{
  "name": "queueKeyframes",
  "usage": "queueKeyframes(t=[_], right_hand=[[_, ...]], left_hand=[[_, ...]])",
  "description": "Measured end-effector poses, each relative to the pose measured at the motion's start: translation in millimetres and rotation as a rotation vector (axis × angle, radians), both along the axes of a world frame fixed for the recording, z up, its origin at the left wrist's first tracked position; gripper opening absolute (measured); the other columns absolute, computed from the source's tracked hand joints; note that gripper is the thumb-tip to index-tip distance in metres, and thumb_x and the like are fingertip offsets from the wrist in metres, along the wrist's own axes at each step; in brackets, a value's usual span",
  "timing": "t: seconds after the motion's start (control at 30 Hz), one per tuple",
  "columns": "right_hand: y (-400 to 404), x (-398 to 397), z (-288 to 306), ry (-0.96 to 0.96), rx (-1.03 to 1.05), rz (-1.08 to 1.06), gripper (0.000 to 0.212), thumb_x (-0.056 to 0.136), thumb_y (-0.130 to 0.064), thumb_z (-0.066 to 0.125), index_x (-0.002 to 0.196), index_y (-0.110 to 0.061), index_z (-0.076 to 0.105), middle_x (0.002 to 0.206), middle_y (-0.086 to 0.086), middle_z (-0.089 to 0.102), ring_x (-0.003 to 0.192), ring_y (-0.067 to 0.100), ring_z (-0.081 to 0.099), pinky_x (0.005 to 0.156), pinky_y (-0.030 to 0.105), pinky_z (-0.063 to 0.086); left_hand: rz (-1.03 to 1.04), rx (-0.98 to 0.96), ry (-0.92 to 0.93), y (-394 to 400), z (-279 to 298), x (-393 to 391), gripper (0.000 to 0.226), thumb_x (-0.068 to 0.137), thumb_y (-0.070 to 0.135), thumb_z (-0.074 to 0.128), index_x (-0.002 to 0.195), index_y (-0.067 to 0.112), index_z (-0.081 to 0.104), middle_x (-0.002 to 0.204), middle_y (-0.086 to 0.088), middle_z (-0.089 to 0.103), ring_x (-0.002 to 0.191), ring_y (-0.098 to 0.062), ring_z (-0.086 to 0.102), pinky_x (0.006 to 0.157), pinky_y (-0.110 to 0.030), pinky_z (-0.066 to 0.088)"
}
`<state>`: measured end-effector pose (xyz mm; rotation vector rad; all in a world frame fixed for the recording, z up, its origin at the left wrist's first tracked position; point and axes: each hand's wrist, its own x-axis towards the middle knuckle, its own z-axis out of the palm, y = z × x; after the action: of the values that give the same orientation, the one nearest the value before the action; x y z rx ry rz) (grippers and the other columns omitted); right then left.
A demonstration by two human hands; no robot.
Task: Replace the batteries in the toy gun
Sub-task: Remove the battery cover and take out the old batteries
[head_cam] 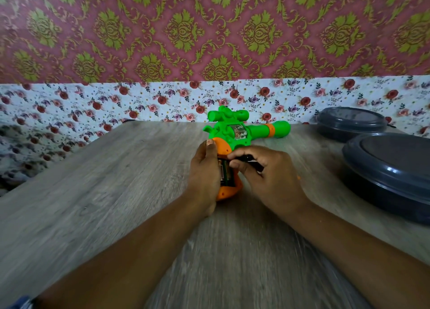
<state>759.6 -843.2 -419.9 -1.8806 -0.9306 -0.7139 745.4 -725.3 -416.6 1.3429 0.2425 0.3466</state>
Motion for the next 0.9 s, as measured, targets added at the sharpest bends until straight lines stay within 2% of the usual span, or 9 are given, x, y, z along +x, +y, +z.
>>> queueKeyframes(t=[0.07,0.17,0.23,0.3,0.47,0.57,0.67,0.8,0.9], right_hand=[[1,0,0,0.050,0.028,-0.005,0.016,0.080,-0.020,0.064,0.090,-0.011,0.072,0.087,0.000,0.070,0.084,0.006,0.062,0.076,0.012,0.047],[0,0,-2,0.191,0.123,-0.026,0.011,0.081,-0.016,0.065,0.090,-0.016,0.072,0.083,-0.001,0.071,0.078,0.008,0.067,0.077,0.028,0.055],[-1,-2,-1,0.232,0.155,-0.023,0.014,0.082,-0.009,0.066,0.088,-0.021,0.070,0.082,-0.003,0.071,0.076,0.009,0.069,0.075,0.034,0.057],[-2,-4,1,0.222,0.149,-0.022,0.015,0.082,-0.007,0.065,0.088,-0.021,0.070,0.082,-0.004,0.071,0.076,0.007,0.068,0.074,0.033,0.057],[0,-7,2,0.171,0.109,-0.059,0.011,0.082,-0.013,0.065,0.091,-0.016,0.072,0.080,-0.001,0.073,0.070,0.012,0.068,0.066,0.035,0.054],[0,-7,1,0.161,0.103,-0.043,0.013,0.081,-0.014,0.064,0.092,-0.016,0.072,0.080,0.002,0.073,0.072,0.009,0.067,0.068,0.031,0.054],[0,-7,1,0.143,0.093,-0.044,0.017,0.080,-0.018,0.062,0.093,-0.017,0.072,0.082,-0.001,0.073,0.074,0.006,0.068,0.069,0.027,0.055],[2,-8,2,0.044,0.020,-0.060,0.018,0.080,-0.015,0.062,0.095,-0.014,0.072,0.085,0.000,0.074,0.081,0.000,0.063,0.067,0.003,0.045],[4,-11,3,-0.019,-0.026,-0.105,0.016,0.081,-0.014,0.062,0.092,-0.011,0.072,0.080,0.001,0.074,0.076,-0.003,0.058,0.060,-0.003,0.037]], left_hand=[[-0.006,-0.009,0.023,2,0,1,0.037,0.100,0.040,0.033,0.123,0.020,0.053,0.108,-0.012,0.063,0.090,-0.025,0.065,0.078,-0.039,0.054],[-0.029,-0.032,0.037,1,2,-1,0.040,0.099,0.042,0.034,0.132,0.023,0.046,0.113,-0.016,0.062,0.086,-0.027,0.065,0.076,-0.039,0.054],[-0.043,-0.042,0.026,1,3,-2,0.038,0.099,0.041,0.033,0.133,0.025,0.044,0.102,-0.014,0.063,0.074,-0.024,0.065,0.074,-0.039,0.054],[-0.042,-0.052,0.014,1,4,-3,0.036,0.100,0.040,0.033,0.132,0.026,0.043,0.089,-0.009,0.063,0.067,-0.021,0.063,0.071,-0.036,0.054],[-0.044,-0.052,0.025,1,4,-3,0.036,0.100,0.040,0.032,0.132,0.026,0.043,0.085,-0.006,0.062,0.067,-0.020,0.064,0.068,-0.034,0.053],[-0.030,-0.026,0.043,1,3,-3,0.038,0.100,0.043,0.032,0.132,0.027,0.044,0.098,-0.007,0.063,0.078,-0.020,0.065,0.074,-0.036,0.055],[-0.013,-0.013,0.073,1,2,-1,0.040,0.099,0.045,0.032,0.133,0.028,0.044,0.114,-0.012,0.061,0.096,-0.027,0.064,0.088,-0.048,0.053],[0.010,0.018,0.057,1,1,-1,0.037,0.099,0.043,0.033,0.131,0.029,0.047,0.119,-0.012,0.060,0.102,-0.029,0.063,0.092,-0.050,0.051],[0.010,0.047,0.034,1,0,0,0.037,0.100,0.041,0.032,0.131,0.027,0.048,0.120,-0.010,0.060,0.104,-0.027,0.062,0.093,-0.047,0.051]])
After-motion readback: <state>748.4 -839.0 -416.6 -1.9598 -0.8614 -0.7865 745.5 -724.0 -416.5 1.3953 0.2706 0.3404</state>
